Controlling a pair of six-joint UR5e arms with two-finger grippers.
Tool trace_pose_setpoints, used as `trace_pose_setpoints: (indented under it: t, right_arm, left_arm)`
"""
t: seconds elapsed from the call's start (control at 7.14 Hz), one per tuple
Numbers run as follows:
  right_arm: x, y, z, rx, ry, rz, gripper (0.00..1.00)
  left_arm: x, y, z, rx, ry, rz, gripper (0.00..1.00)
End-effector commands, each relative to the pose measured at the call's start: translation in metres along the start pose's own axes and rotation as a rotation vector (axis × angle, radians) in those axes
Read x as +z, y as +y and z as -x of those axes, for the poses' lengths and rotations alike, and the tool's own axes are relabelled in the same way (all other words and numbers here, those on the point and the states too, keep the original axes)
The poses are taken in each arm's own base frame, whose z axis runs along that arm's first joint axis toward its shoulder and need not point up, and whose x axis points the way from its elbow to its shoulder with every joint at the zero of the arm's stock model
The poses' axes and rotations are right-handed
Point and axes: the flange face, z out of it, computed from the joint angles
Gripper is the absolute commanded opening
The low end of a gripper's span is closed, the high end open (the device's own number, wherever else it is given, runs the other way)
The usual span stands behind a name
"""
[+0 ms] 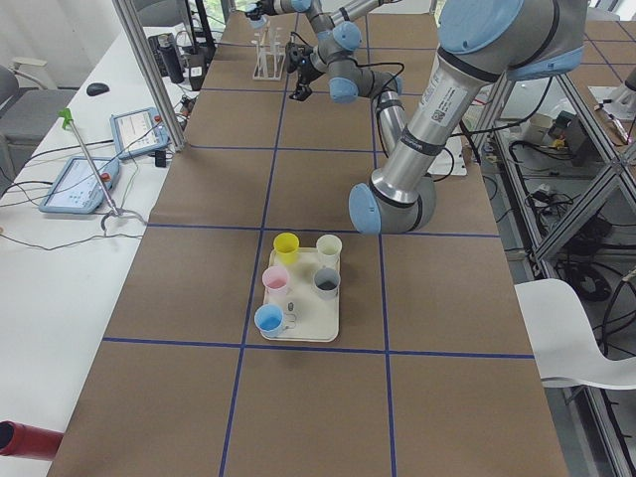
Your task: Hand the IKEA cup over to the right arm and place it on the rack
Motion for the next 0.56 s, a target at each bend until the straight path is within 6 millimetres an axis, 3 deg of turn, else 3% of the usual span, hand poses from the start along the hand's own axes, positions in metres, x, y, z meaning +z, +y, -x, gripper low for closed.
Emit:
trace_pose_setpoints:
  t: [0.0,0.42]
  right_arm:
    - [0.0008,0.0082,0.0033,-0.011,-0.001,0.012,0.00]
    - [0.0023,0.0156,0.0042,-0.020,0.000,0.022,0.00]
  left_arm:
    - [0.0008,0.0005,0.0002,0.000,0.001,0.001,1.00]
    - [0.0024,0.0016,0.0008,-0.001,-0.002,0.002,1.00]
